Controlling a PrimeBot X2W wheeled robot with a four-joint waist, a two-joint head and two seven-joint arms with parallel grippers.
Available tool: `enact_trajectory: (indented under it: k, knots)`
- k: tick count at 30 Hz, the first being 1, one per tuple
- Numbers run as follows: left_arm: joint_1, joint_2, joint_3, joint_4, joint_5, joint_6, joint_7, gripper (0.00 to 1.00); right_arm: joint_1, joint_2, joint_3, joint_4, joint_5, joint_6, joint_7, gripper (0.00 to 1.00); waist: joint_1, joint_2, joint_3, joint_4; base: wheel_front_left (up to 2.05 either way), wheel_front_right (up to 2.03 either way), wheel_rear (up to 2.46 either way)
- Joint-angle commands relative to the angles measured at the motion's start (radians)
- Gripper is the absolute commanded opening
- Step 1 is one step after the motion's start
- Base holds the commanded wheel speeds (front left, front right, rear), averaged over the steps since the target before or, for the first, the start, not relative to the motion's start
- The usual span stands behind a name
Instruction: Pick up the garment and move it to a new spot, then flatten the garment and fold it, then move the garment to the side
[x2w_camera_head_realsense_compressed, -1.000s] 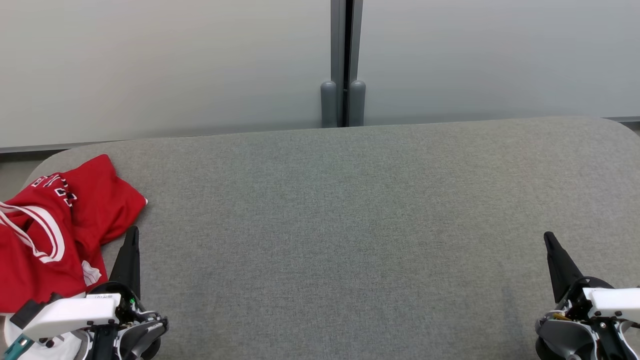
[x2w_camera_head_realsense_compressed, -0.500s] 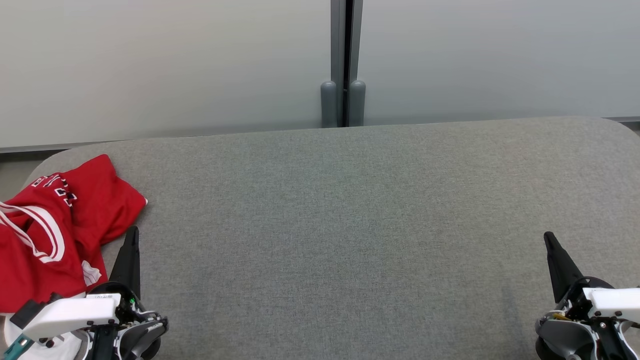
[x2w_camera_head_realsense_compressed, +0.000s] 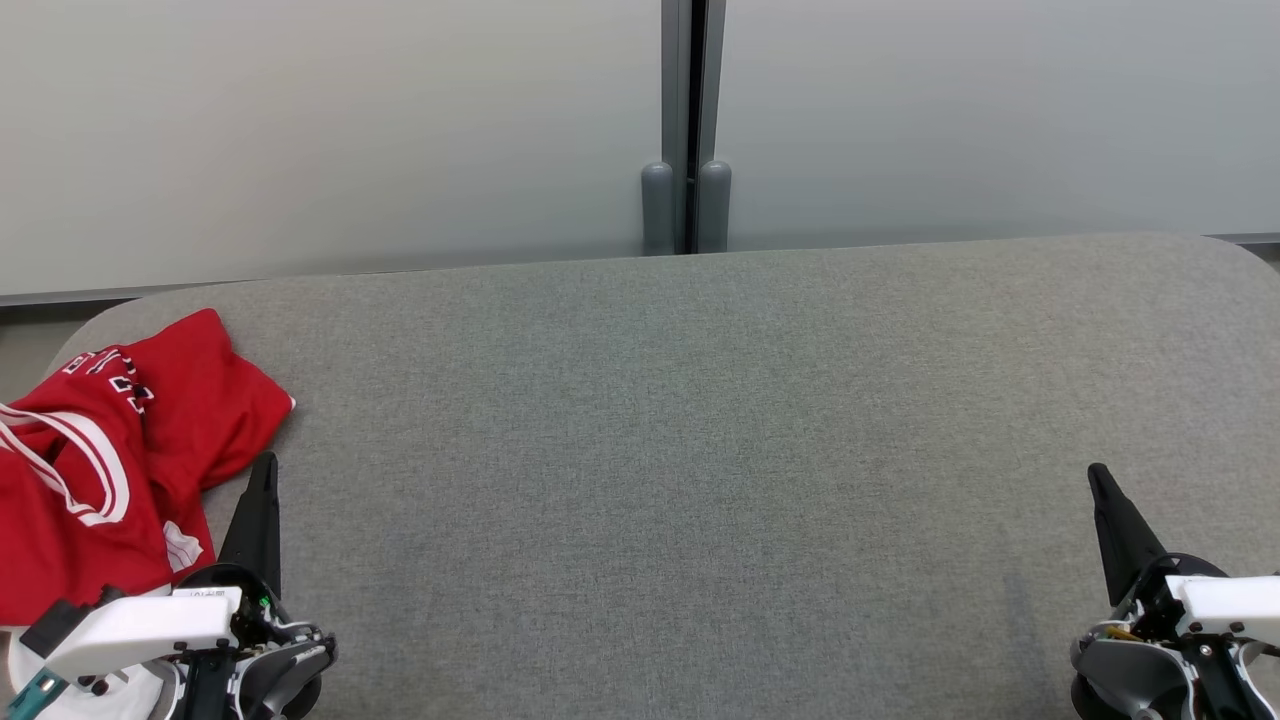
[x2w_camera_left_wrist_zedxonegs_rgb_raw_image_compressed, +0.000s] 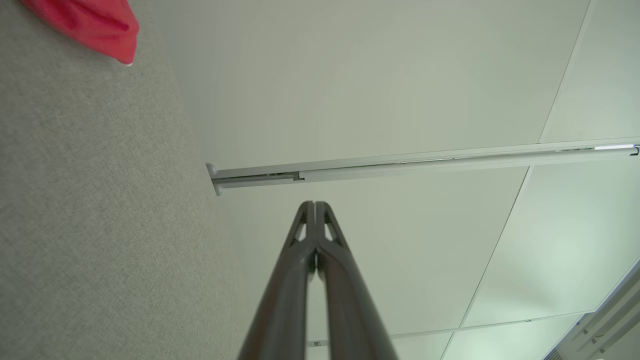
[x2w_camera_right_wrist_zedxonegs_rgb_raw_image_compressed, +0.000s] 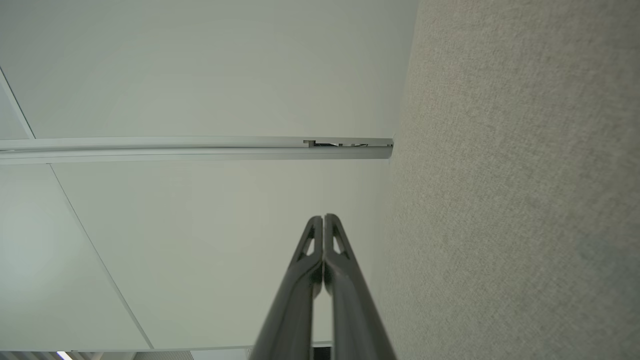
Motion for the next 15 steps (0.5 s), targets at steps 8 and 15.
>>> enact_trajectory:
  k: [8,15]
  knots:
    - [-0.010,0.006,0.004,-0.002,-0.001,-0.004,0.003,0.00,-0.004,-0.009,-0.001,-0.002,0.002,0.000,0.003,0.00,0.0000,0.0000,0.000,0.000,0.00,0.00,0.00]
    - [-0.010,0.006,0.004,-0.002,-0.001,-0.004,0.003,0.00,-0.004,-0.009,-0.001,-0.002,0.002,0.000,0.003,0.00,0.0000,0.0000,0.000,0.000,0.00,0.00,0.00]
